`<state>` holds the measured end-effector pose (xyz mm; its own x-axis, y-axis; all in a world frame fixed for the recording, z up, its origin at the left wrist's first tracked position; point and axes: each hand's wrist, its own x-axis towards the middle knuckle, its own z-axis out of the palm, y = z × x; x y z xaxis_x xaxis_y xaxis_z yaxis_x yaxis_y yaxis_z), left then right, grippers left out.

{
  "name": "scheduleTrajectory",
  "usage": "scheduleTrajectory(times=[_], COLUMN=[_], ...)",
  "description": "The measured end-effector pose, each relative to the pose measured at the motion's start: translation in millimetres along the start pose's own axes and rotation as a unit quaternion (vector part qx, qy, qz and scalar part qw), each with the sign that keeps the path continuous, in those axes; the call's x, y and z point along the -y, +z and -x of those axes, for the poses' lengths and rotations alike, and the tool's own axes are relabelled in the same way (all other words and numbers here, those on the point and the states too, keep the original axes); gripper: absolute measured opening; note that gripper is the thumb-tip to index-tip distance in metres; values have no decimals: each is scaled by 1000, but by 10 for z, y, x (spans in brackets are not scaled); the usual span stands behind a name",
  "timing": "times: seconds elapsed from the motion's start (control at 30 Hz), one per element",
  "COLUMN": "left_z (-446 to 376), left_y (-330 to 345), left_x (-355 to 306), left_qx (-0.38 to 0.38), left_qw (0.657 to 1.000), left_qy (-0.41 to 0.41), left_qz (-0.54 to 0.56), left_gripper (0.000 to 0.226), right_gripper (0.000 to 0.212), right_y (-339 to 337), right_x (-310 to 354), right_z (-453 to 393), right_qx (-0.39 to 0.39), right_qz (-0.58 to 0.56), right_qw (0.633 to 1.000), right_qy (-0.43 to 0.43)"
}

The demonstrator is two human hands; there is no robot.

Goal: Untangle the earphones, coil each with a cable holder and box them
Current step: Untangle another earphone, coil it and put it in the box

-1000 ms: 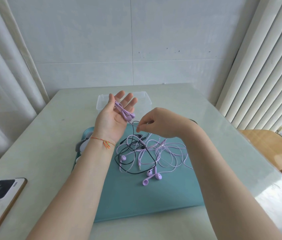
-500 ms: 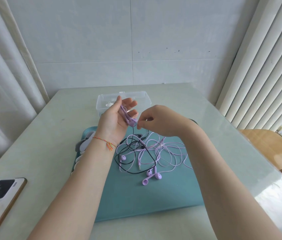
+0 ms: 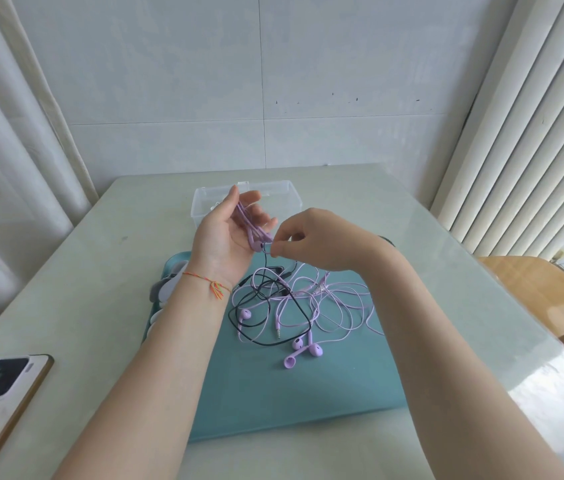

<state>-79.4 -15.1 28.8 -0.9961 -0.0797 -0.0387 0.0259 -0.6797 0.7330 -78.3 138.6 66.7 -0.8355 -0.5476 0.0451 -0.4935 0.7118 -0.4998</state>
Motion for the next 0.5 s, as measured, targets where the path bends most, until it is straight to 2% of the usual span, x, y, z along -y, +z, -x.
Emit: scheduleTrajectory(times=[0.07, 0.17, 0.37, 0.5], left_z=[13, 38, 27, -12], left_y=[8, 38, 34, -7], left_x=[-7, 4, 20, 3], left_qx=[19, 40, 45, 15], left_qw=[1000, 998, 998, 999], left_qy=[4, -2, 3, 4], left_qz=[18, 40, 39, 48], left_gripper=[33, 31, 32, 31], right_gripper=[25, 25, 23, 23], right_y=[49, 144, 239, 234], right_x=[6, 42, 87, 78], right_z=[-28, -63, -133, -113], right_qx=[-41, -81, -116, -110], right_qz=[-11, -20, 26, 33], right_qw=[999, 996, 993, 993], right_qy=[5, 5, 12, 0])
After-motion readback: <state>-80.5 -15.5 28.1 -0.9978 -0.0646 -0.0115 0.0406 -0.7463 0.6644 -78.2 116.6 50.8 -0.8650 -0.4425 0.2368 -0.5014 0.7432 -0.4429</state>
